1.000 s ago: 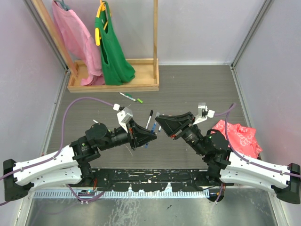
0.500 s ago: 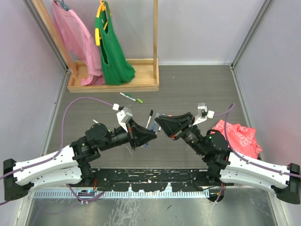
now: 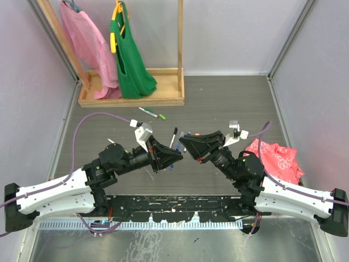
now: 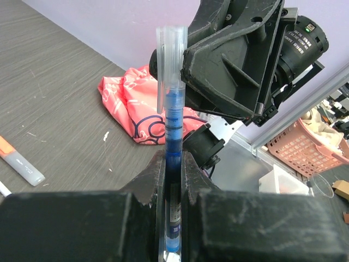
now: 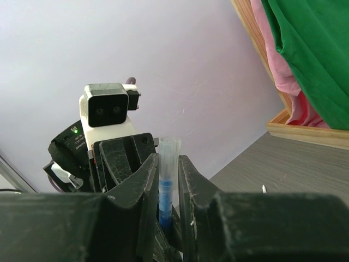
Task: Insert the pens into the pen caps
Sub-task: Insert the pen cap onto the pen.
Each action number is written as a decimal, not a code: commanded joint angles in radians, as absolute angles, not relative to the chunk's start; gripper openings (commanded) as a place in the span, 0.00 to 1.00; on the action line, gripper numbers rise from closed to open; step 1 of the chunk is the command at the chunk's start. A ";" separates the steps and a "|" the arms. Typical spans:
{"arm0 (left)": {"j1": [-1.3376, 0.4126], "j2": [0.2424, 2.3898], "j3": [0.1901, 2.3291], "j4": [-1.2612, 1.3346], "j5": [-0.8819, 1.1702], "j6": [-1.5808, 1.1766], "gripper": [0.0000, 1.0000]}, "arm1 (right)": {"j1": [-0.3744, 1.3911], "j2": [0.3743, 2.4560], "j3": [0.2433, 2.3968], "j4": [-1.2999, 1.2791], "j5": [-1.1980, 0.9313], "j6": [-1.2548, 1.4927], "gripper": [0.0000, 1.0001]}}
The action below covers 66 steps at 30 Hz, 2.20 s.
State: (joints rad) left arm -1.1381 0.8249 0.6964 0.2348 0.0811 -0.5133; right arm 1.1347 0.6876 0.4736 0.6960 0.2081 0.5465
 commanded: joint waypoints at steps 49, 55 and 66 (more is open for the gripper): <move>-1.137 0.805 0.938 -0.286 -0.036 -0.331 0.00 | 1.138 0.833 0.882 0.149 0.417 0.691 0.61; -1.137 0.808 0.935 -0.276 -0.034 -0.334 0.00 | 1.138 0.862 0.875 0.153 0.380 0.728 0.55; -1.137 0.827 0.935 -0.260 -0.026 -0.337 0.00 | 1.138 0.872 0.857 0.161 0.353 0.736 0.33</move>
State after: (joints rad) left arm -1.1378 0.8276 0.9047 -0.3119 -0.0387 -0.3466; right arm 1.1351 0.8711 0.8276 0.1036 0.3717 0.7208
